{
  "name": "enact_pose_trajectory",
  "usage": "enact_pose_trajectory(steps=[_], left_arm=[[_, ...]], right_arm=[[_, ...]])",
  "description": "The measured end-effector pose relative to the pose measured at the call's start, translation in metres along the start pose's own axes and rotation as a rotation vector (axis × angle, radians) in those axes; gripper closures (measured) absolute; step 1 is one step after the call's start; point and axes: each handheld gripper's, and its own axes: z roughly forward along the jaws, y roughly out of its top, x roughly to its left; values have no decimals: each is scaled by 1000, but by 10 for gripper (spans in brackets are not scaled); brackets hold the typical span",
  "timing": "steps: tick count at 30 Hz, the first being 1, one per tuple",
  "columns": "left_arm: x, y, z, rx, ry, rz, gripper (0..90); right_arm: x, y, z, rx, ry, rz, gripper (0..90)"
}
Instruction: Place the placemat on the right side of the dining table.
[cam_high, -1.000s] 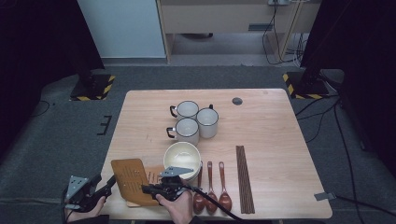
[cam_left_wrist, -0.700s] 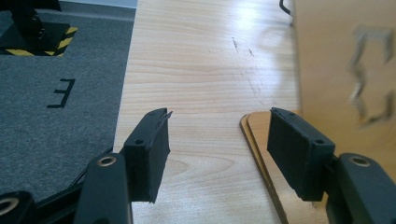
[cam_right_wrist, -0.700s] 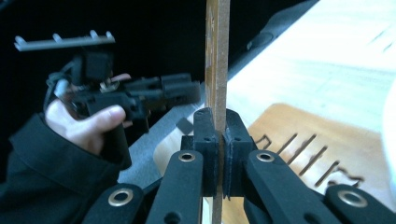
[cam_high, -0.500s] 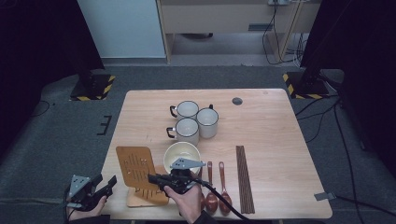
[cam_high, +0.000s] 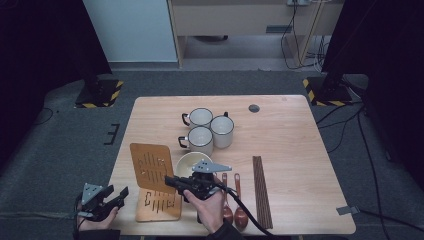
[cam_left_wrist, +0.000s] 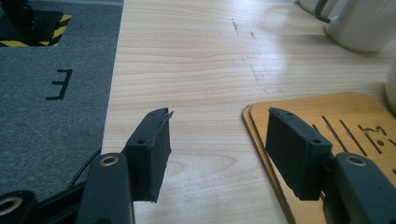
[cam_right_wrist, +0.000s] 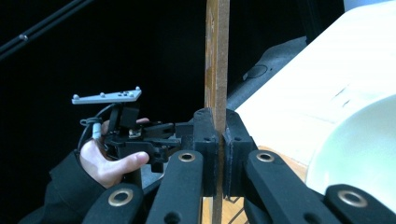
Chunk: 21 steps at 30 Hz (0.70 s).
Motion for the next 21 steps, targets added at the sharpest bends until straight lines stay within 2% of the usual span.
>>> enact_pose_trajectory(steps=[8, 17, 21], left_arm=[[1, 8, 15, 25, -7, 12, 394], [-1, 21, 37, 53, -1, 53, 380], [-3, 28, 49, 61, -8, 44, 348]], right_arm=[[-3, 11, -8, -32, -5, 2, 871], [-8, 20, -19, -69, -9, 4, 871], [-10, 23, -24, -75, -9, 3, 871]])
